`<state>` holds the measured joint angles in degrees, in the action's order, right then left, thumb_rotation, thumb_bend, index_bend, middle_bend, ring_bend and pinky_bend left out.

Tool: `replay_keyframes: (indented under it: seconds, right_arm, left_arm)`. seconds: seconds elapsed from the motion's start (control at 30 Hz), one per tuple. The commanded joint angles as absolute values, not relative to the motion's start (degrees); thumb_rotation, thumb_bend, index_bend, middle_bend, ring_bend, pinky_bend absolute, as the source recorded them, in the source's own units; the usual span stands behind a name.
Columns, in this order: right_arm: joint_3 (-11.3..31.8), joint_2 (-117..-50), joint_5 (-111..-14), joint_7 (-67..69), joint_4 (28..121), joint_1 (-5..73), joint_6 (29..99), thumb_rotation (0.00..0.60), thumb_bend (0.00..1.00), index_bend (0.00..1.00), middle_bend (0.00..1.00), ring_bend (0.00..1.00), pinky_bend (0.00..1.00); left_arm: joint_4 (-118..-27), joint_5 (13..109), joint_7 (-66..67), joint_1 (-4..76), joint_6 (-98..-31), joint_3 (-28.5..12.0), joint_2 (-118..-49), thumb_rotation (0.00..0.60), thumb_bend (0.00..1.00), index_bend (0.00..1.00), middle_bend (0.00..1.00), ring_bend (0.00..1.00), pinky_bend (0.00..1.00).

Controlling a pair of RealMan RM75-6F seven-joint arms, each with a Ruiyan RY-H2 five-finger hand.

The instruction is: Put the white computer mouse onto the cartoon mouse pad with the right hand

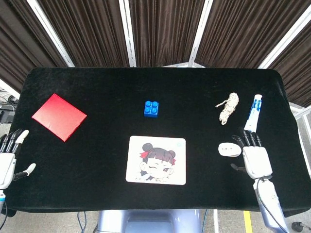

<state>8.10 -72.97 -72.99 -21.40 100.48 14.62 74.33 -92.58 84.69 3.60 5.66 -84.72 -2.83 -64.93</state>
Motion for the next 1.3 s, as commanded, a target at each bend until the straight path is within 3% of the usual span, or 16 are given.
replay_keyframes:
  seconds: [0.03,0.47,0.63,0.83,1.3]
  right_arm:
    - [9.15,-75.60,-70.13,-24.00,100.34,16.05,73.21,0.600,0.07,0.18,0.00,0.00,0.00]
    - [11.18,-85.89,-60.35,-30.45,94.93,19.75,72.21,0.600,0.07,0.17,0.00,0.00,0.00]
    - [11.36,-87.78,-58.98,-31.04,92.59,20.62,71.71,0.600,0.07,0.15,0.00,0.00,0.00]
    - [12.19,-90.01,-56.60,-31.11,88.97,21.81,70.75,0.600,0.08,0.05,0.00,0.00,0.00]
    - [13.11,-91.85,-52.80,-30.18,81.30,23.38,67.89,0.600,0.10,0.04,0.00,0.00,0.00]
  left_arm:
    - [-92.54,84.69,3.64,5.70,-84.65,-2.83,-64.95,0.600,0.24,0.00,0.00,0.00,0.00]
    - [-92.63,84.25,4.13,6.14,-83.76,-2.91,-64.88,0.600,0.24,0.00,0.00,0.00,0.00]
    - [-92.75,84.07,4.33,6.23,-83.60,-2.97,-64.87,0.600,0.24,0.00,0.00,0.00,0.00]
    - [-92.76,83.91,4.17,6.33,-83.45,-3.05,-64.90,0.600,0.24,0.00,0.00,0.00,0.00]
    - [-93.12,82.98,4.97,6.80,-82.66,-3.39,-65.09,0.600,0.23,0.00,0.00,0.00,0.00]
